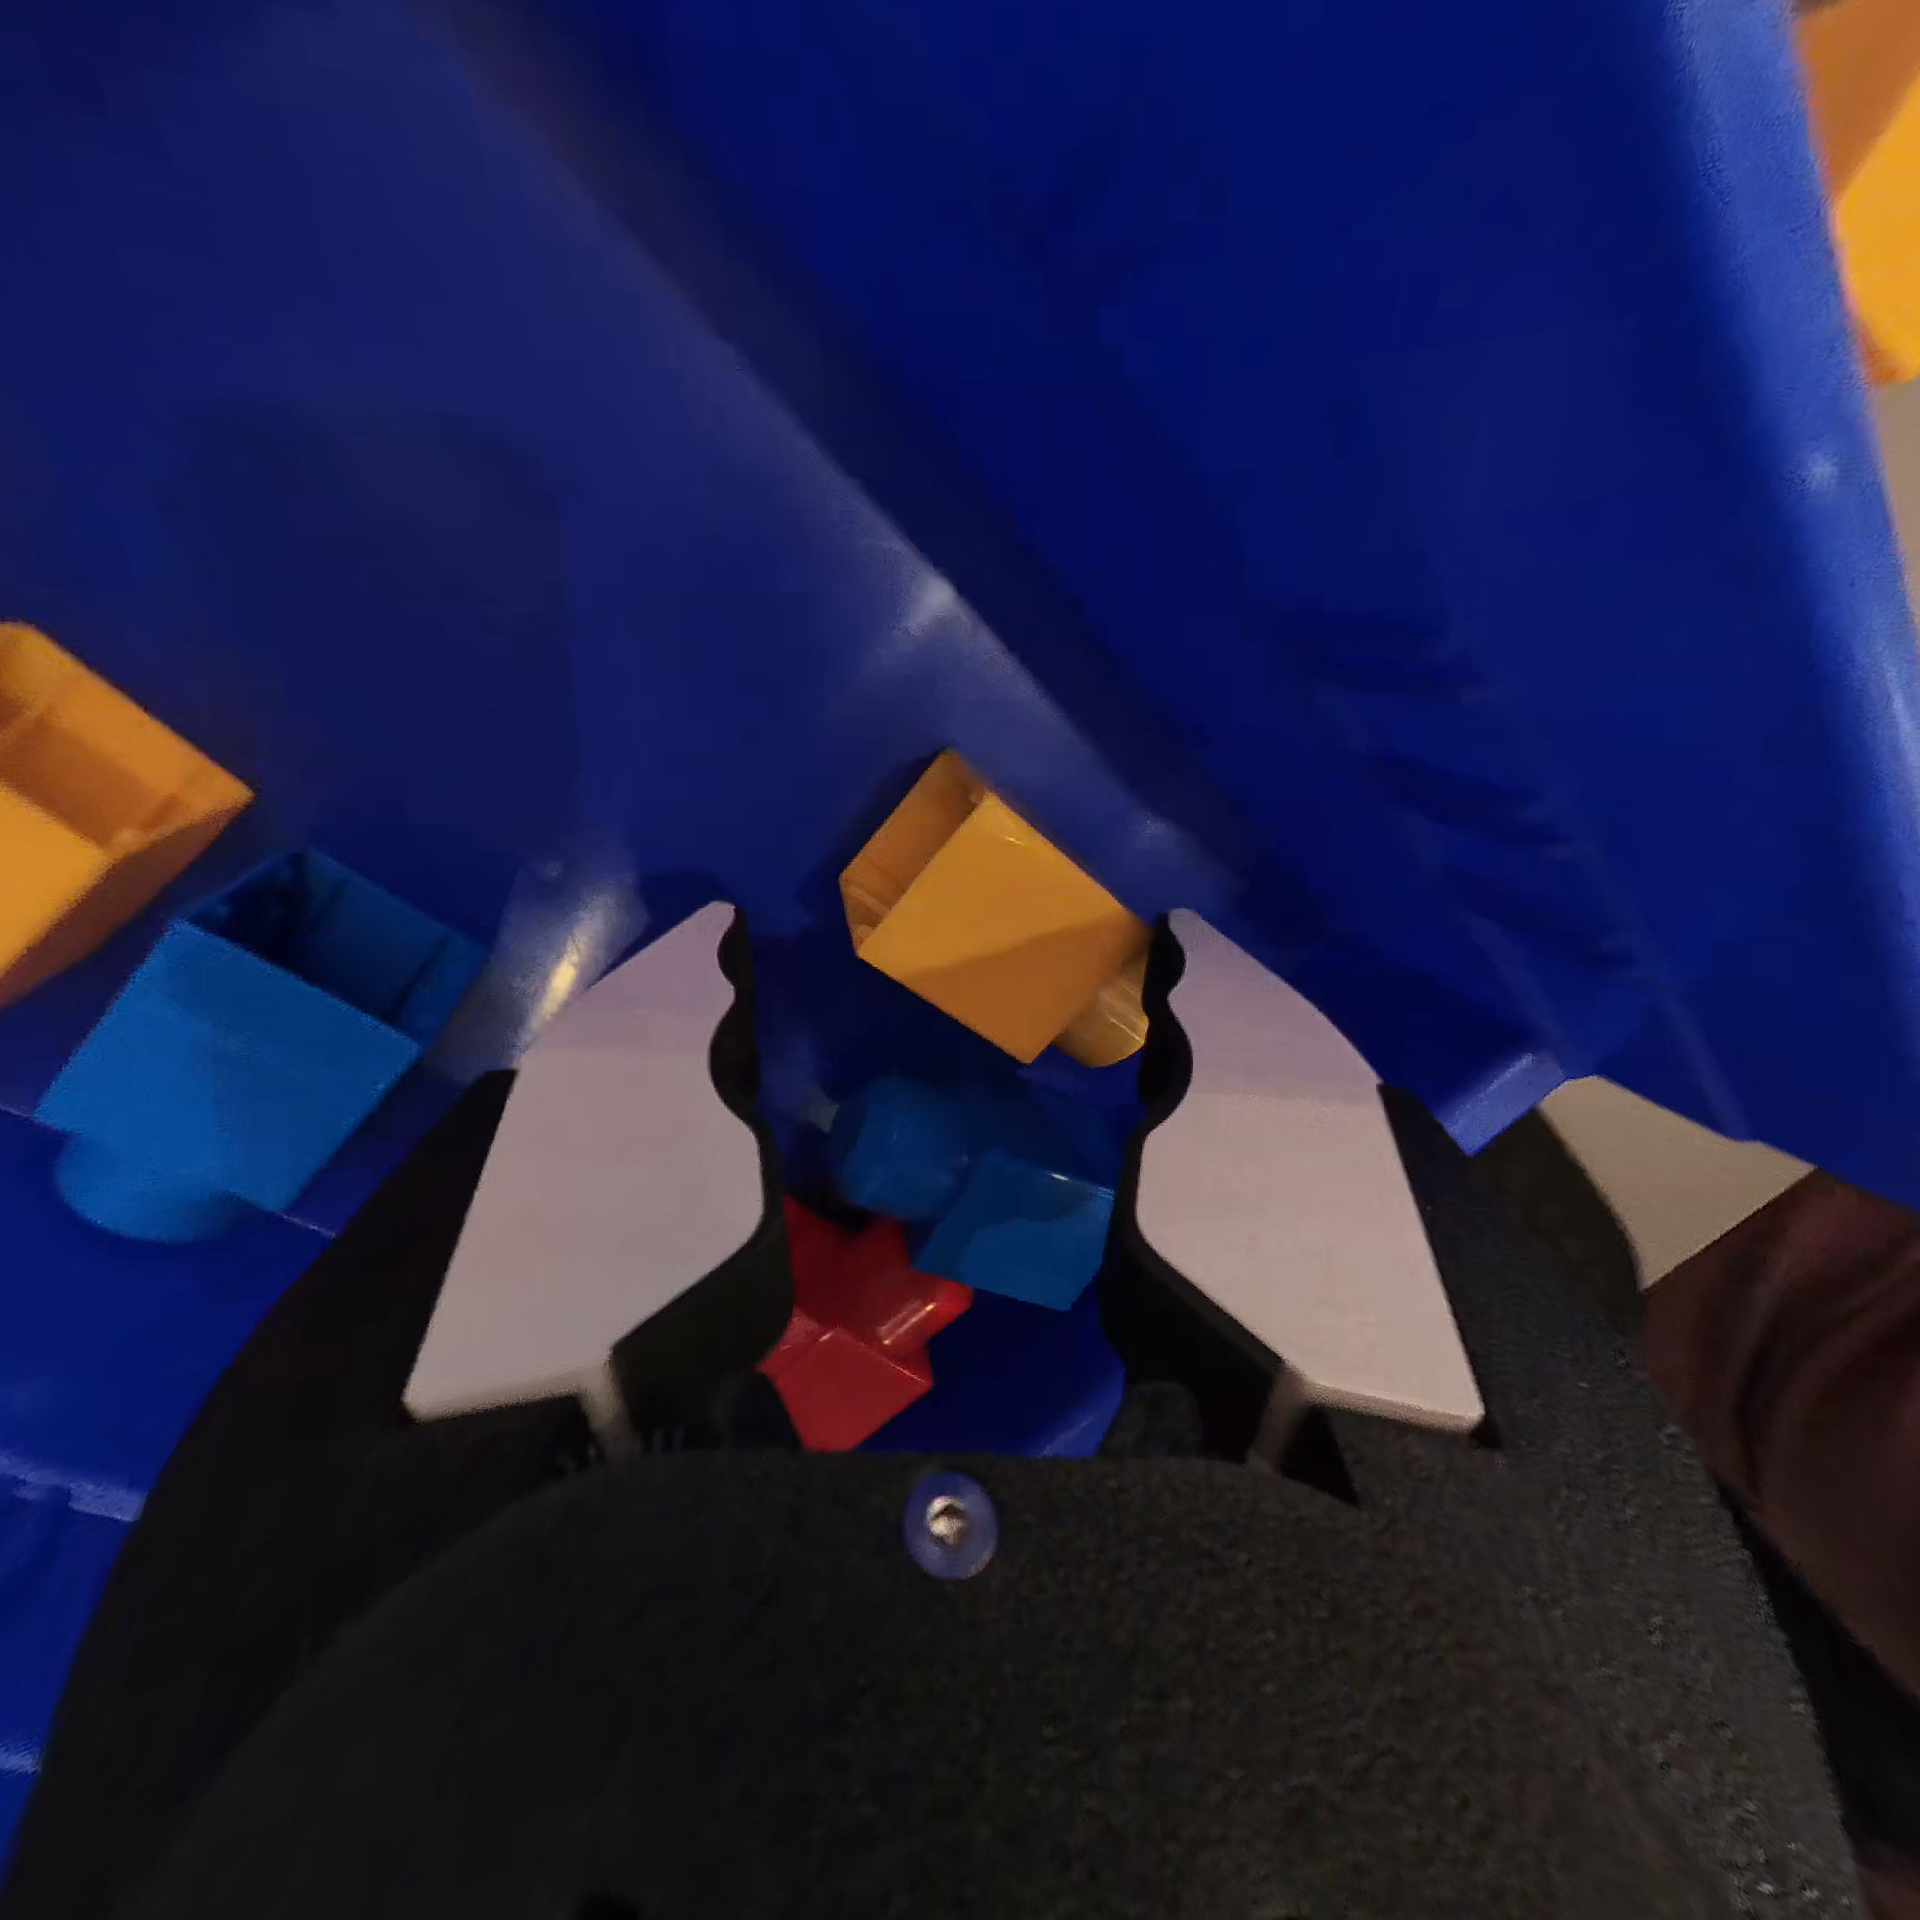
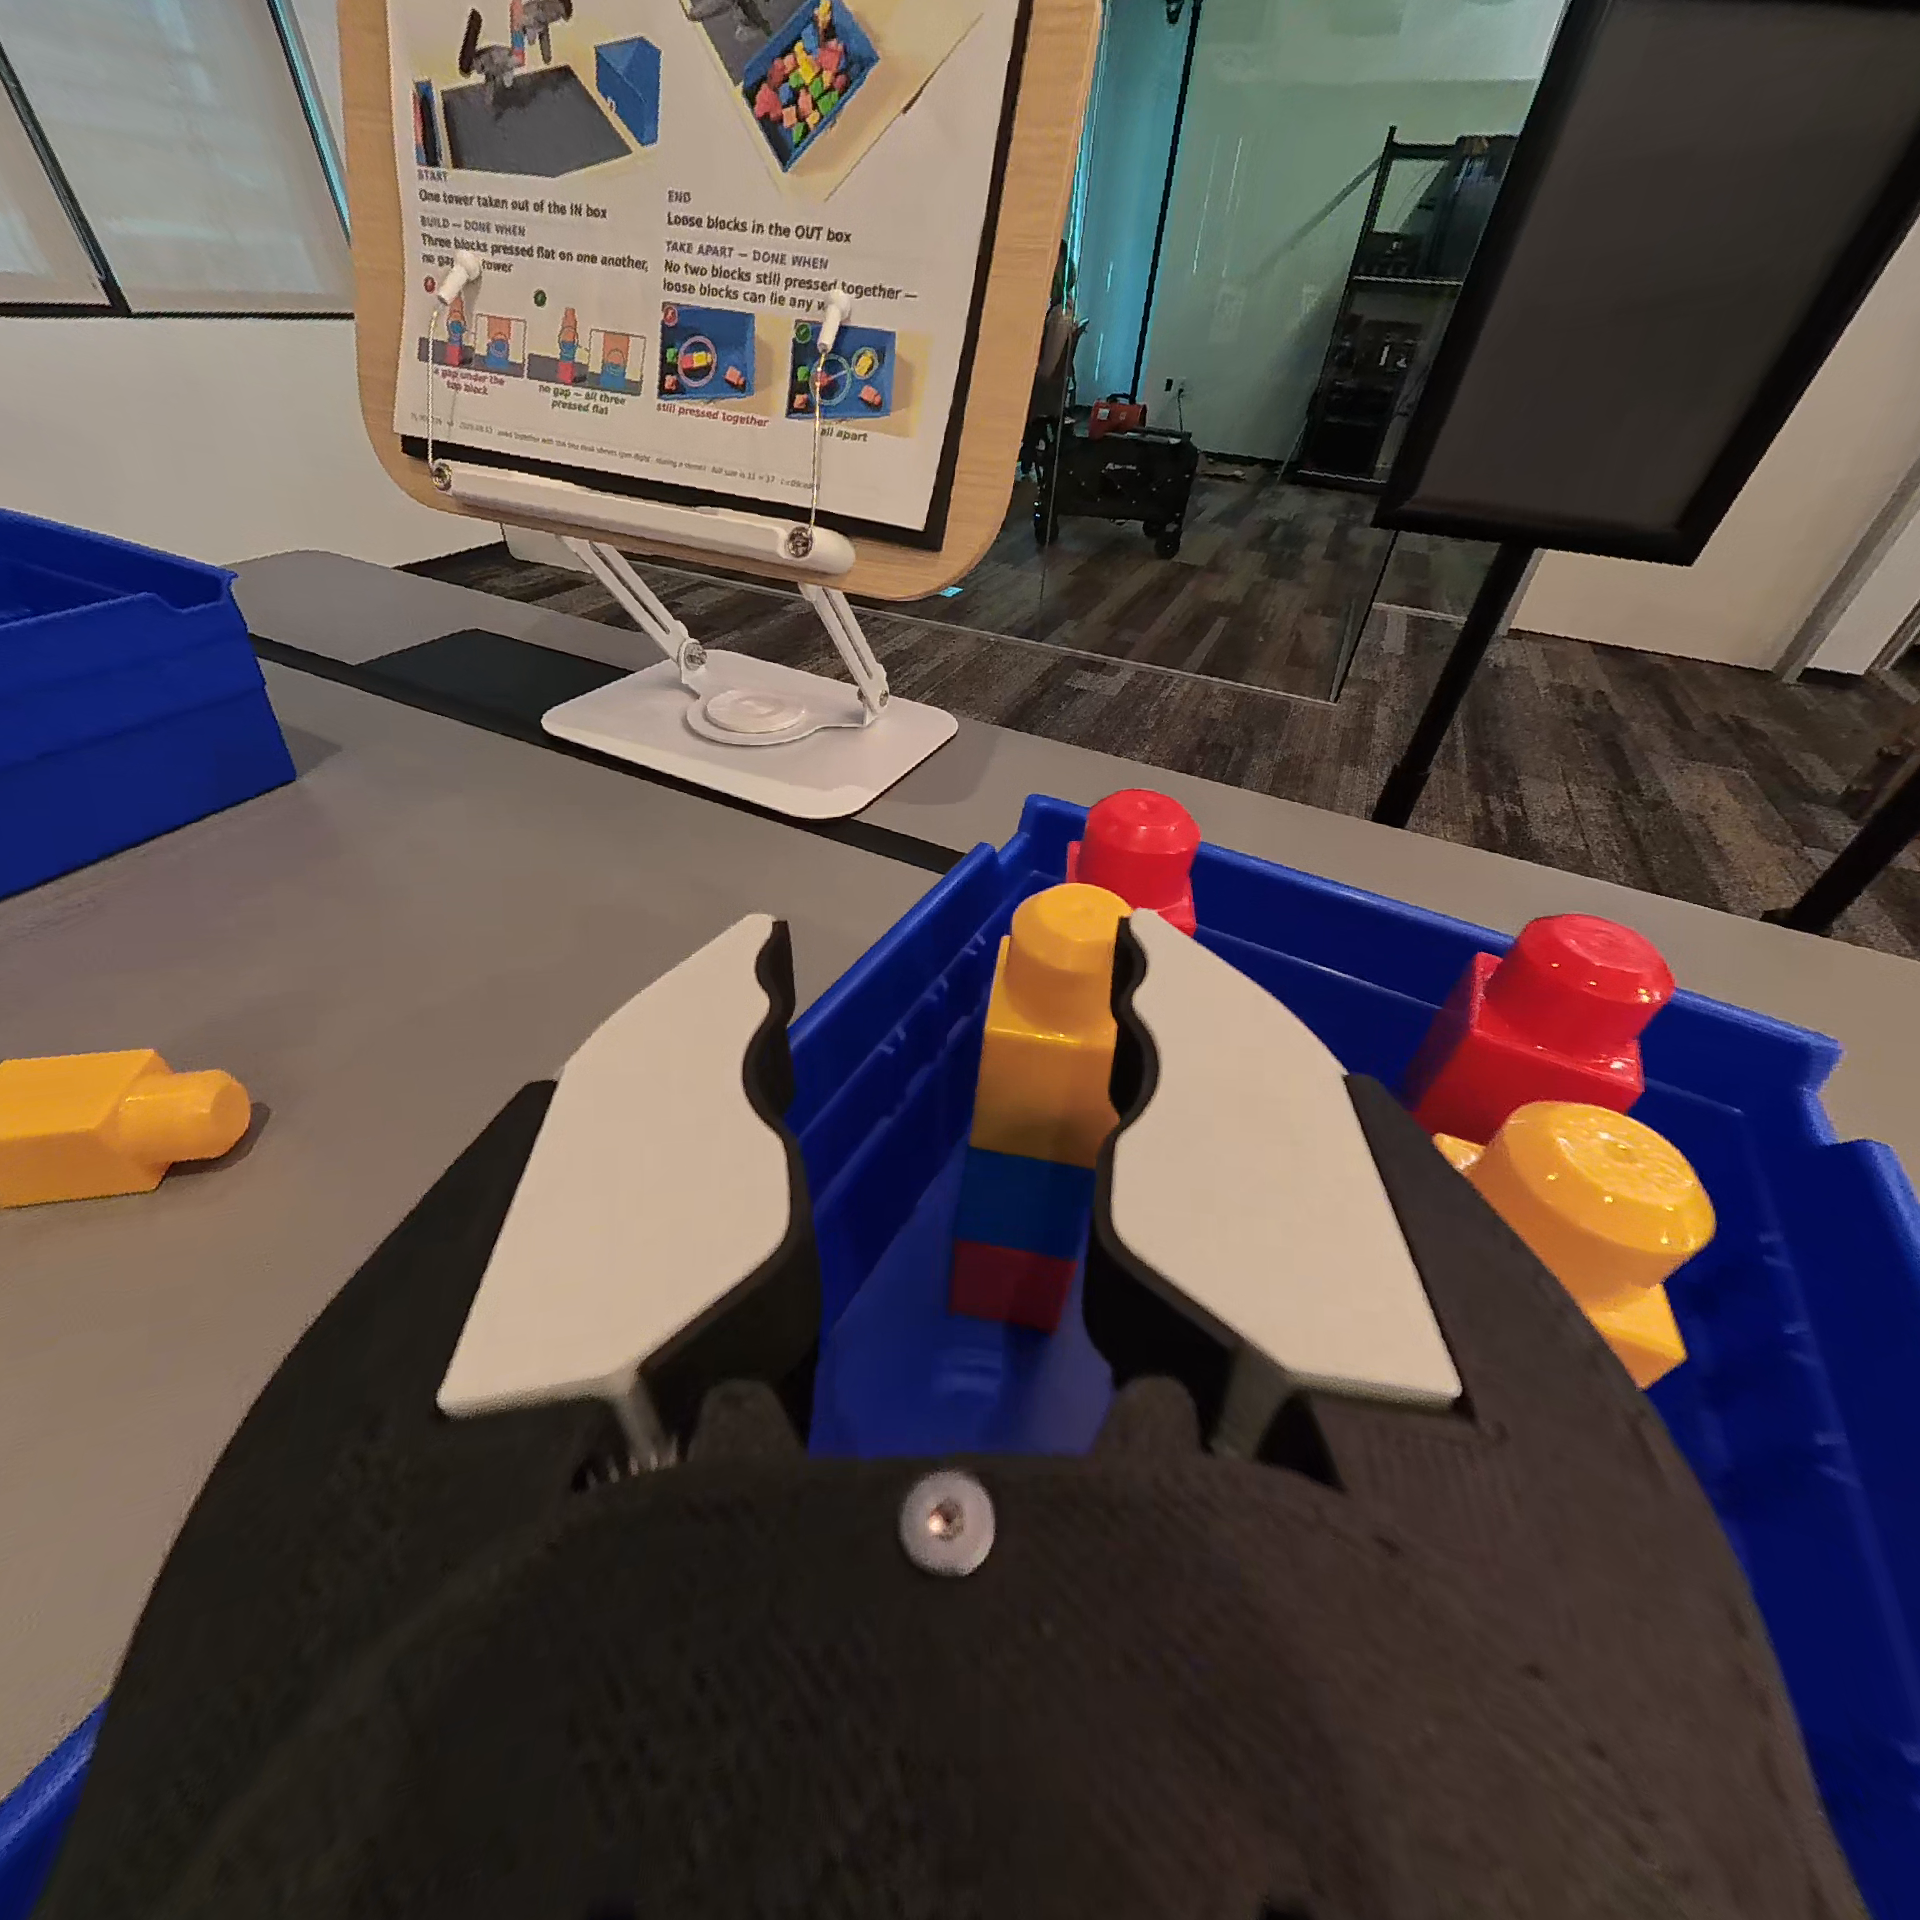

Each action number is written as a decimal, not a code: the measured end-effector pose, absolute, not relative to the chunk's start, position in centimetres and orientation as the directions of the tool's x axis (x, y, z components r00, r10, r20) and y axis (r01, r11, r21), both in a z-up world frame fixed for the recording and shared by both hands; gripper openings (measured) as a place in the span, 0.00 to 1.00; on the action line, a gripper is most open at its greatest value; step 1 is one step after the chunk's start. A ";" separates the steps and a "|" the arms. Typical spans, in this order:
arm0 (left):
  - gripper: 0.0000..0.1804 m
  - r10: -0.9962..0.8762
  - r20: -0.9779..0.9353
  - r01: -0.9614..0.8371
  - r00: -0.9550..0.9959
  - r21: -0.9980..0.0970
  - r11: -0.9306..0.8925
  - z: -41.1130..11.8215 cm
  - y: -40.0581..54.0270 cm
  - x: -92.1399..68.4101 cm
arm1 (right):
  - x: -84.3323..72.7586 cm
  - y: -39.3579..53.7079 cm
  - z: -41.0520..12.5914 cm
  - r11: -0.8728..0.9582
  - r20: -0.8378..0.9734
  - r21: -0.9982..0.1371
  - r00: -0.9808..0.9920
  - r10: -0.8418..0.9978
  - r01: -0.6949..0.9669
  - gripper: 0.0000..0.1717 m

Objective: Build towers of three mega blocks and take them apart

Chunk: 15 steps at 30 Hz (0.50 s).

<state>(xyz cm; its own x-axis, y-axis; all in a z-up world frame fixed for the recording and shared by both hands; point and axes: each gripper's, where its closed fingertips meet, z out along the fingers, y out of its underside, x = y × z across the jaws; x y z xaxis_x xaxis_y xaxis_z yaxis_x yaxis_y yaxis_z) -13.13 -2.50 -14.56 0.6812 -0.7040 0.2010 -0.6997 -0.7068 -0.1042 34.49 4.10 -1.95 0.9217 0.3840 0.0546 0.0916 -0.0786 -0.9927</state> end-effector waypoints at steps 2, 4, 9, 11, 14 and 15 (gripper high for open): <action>0.41 -0.622 0.250 -0.614 0.742 -0.117 -0.780 -14.2 -2.4 -12.8 | 34.4 4.1 -2.1 -0.081 0.062 -0.992 0.921 0.384 0.100 0.35; 0.43 -0.516 0.262 -0.508 0.815 -0.104 -0.855 -14.1 -2.2 -12.9 | 34.3 4.2 -2.1 -0.080 0.068 -0.991 0.921 0.383 0.107 0.35; 0.40 -0.379 0.264 -0.373 0.887 -0.074 -0.925 -14.5 -2.1 -13.1 | 34.3 4.2 -2.1 -0.080 0.073 -0.991 0.922 0.381 0.112 0.35; 0.38 -0.377 0.243 -0.374 0.894 -0.060 -0.926 -14.8 -2.1 -13.2 | 34.3 4.2 -2.1 -0.080 0.072 -0.991 0.921 0.382 0.110 0.35; 0.33 -0.387 0.238 -0.390 0.891 -0.036 -0.920 -14.9 -2.5 -12.9 | 34.3 4.2 -2.1 -0.080 0.073 -0.991 0.921 0.382 0.112 0.35; 0.28 -0.393 0.248 -0.400 0.885 -0.024 -0.916 -14.9 -2.7 -12.7 | 34.3 4.2 -2.1 -0.080 0.073 -0.991 0.921 0.382 0.112 0.35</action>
<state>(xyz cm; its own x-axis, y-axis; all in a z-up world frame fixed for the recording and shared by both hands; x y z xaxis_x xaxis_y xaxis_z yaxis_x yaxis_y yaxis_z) -12.66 -2.72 -14.91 0.8853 -0.3934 0.2482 -0.4004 -0.9160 -0.0236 34.26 4.16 -2.11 0.9212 0.3822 0.0730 0.1116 -0.0798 -0.9905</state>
